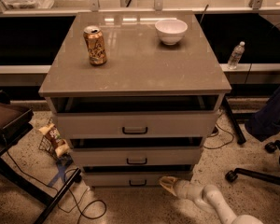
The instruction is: Close bottom drawer
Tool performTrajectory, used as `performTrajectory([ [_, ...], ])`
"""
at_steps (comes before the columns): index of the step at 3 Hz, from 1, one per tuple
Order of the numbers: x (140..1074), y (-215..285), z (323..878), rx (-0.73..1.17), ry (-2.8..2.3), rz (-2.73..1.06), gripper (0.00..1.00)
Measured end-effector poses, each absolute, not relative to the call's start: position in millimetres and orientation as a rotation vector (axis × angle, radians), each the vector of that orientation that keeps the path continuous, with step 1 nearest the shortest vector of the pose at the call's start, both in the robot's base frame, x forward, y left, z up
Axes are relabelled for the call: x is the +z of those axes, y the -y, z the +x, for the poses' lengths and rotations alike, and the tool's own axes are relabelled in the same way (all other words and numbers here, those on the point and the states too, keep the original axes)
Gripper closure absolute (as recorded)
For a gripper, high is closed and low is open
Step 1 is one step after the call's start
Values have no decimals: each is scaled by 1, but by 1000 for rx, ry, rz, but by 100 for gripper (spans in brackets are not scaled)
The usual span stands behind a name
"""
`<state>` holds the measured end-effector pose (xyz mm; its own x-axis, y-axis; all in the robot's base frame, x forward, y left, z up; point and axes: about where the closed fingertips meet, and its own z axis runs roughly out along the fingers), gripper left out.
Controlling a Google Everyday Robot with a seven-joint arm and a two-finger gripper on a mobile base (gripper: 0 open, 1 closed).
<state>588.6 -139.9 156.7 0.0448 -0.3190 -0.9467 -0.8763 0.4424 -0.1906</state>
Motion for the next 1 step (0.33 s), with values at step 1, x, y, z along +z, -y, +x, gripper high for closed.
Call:
performTrajectory([
  [1,157,140,589,594,-1521,-1097,100],
])
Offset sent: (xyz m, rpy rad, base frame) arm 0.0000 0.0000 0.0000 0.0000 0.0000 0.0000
